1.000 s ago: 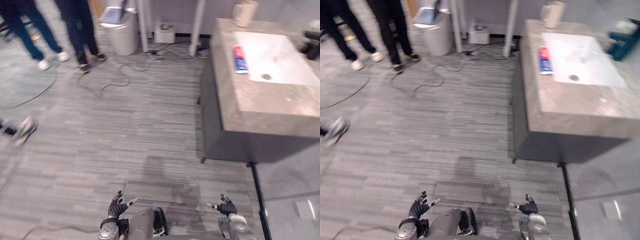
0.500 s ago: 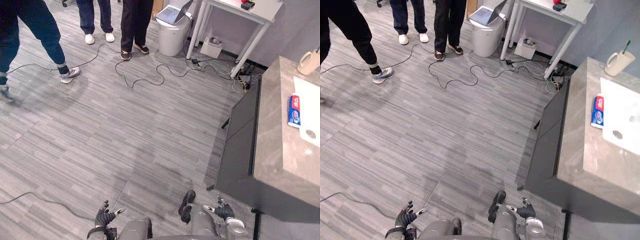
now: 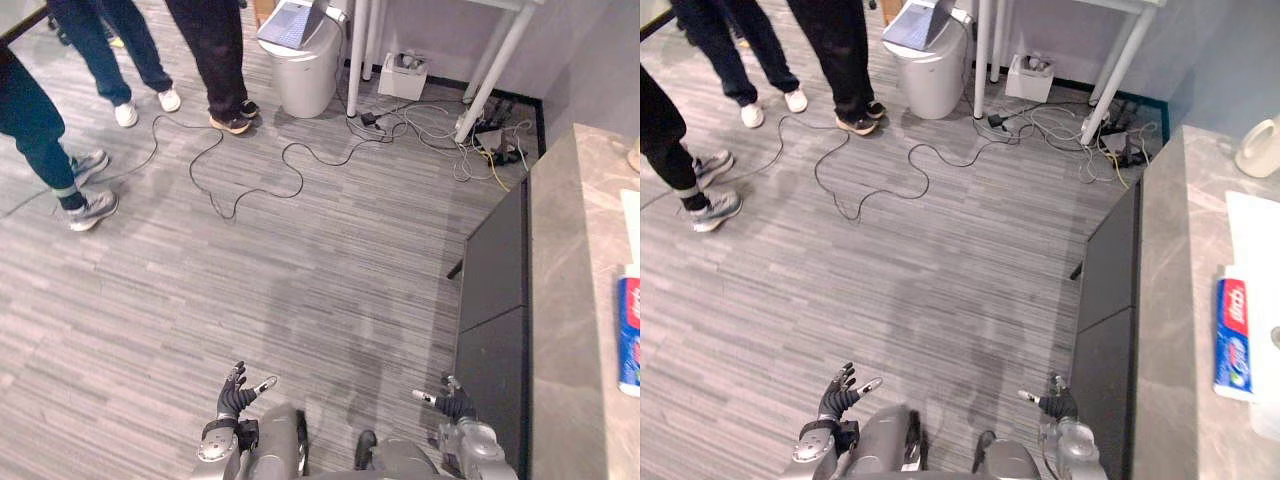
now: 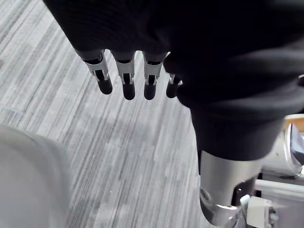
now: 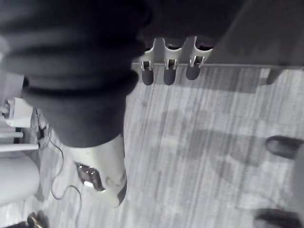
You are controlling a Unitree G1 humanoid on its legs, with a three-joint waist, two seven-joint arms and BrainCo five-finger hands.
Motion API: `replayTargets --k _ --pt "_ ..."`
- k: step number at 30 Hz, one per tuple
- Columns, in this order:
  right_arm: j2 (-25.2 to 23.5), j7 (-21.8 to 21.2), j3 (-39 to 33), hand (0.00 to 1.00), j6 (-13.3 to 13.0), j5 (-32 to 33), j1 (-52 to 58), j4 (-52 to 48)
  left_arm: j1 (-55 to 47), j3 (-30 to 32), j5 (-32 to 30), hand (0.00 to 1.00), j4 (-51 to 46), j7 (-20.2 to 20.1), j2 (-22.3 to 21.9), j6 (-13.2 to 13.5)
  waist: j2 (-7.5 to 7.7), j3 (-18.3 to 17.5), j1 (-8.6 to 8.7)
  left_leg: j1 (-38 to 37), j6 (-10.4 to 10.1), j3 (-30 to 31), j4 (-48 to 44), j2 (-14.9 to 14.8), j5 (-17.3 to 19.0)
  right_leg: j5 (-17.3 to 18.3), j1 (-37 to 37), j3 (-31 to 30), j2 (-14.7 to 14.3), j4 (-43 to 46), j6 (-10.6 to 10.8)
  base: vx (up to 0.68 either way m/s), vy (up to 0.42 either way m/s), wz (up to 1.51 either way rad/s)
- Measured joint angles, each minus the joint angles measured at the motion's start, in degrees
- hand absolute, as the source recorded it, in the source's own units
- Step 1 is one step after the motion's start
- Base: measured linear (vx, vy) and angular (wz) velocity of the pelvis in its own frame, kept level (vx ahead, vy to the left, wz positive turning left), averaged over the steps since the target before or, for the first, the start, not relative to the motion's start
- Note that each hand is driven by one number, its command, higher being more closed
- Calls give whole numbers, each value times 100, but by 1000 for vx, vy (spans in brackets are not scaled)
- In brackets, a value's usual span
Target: Organize washtable
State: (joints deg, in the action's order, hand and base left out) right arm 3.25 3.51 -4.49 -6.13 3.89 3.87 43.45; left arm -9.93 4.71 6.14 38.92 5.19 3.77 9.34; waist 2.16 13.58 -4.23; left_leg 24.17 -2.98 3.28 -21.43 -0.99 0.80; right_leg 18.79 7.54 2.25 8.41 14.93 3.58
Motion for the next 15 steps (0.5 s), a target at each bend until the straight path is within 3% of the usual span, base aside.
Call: replayTargets --k 1,2,3,5,6,7,9,11,13,14,15 --pt "-163 -6 7 0 2 -1 58 -127 -23 -5 4 0 -136 -8 -12 12 105 -11 -2 -26 124 -279 -424 -59 361 -142 -134 -255 103 286 72 581 308 -114" --pt "-235 -33 15 0 2 -3 110 -257 -93 -9 5 0 -149 -15 -45 1 122 -9 -11 -182 391 -618 -817 -180 686 -251 -175 -424 189 691 154 566 295 -147" --pt "-264 -49 35 0 4 -4 163 -363 -124 -10 8 0 -163 -12 -73 2 140 -9 -1 -414 481 -907 -994 -265 887 -350 -247 -423 305 1121 264 444 248 -138" --pt "-289 -116 99 0 -22 -16 216 -542 -133 -21 3 0 -161 -14 -34 0 142 -25 18 -1017 528 -1421 -901 -422 1299 -471 -783 -309 505 2275 513 321 180 -153" --pt "-286 -136 155 0 -30 -39 260 -551 -122 -26 0 0 -133 -14 8 12 134 -61 33 -1350 514 -1762 -716 -516 1400 -350 -1169 9 579 2701 516 310 168 -153" --pt "-278 -139 198 0 -21 -61 276 -524 -120 -24 0 0 -115 -14 32 34 121 -69 36 -1506 510 -1925 -601 -555 1402 -281 -1331 231 601 2738 451 276 101 -133" --pt "-265 -142 278 0 -19 -121 216 -173 -117 -5 0 0 106 -14 119 55 132 -96 104 -2032 451 -2411 -138 -728 1367 -147 -1711 1586 650 2279 201 291 -3 -118" --pt "-218 -143 333 0 4 -181 74 167 -125 -1 1 0 317 -18 125 47 84 -98 188 -2316 332 -2639 108 -921 1299 -221 -1855 2506 519 1531 85 245 -65 -91" --pt "-168 -156 389 0 9 -253 68 316 -124 -7 1 0 539 -23 162 37 75 -103 209 -2635 129 -2874 263 -1041 1193 -707 -1980 2963 317 656 -195 294 -109 -80" --pt "-144 -171 392 0 4 -279 174 308 -127 -7 -7 0 588 -27 224 33 147 -148 230 -2828 47 -2888 329 -973 1151 -1372 -1955 2916 183 87 -405 327 -150 -41" --pt "-88 -186 392 0 1 -285 243 312 -117 -2 -18 0 640 -32 238 34 163 -180 272 -2955 -23 -2830 324 -936 1183 -1667 -1912 2796 140 64 -719 366 -152 -37"
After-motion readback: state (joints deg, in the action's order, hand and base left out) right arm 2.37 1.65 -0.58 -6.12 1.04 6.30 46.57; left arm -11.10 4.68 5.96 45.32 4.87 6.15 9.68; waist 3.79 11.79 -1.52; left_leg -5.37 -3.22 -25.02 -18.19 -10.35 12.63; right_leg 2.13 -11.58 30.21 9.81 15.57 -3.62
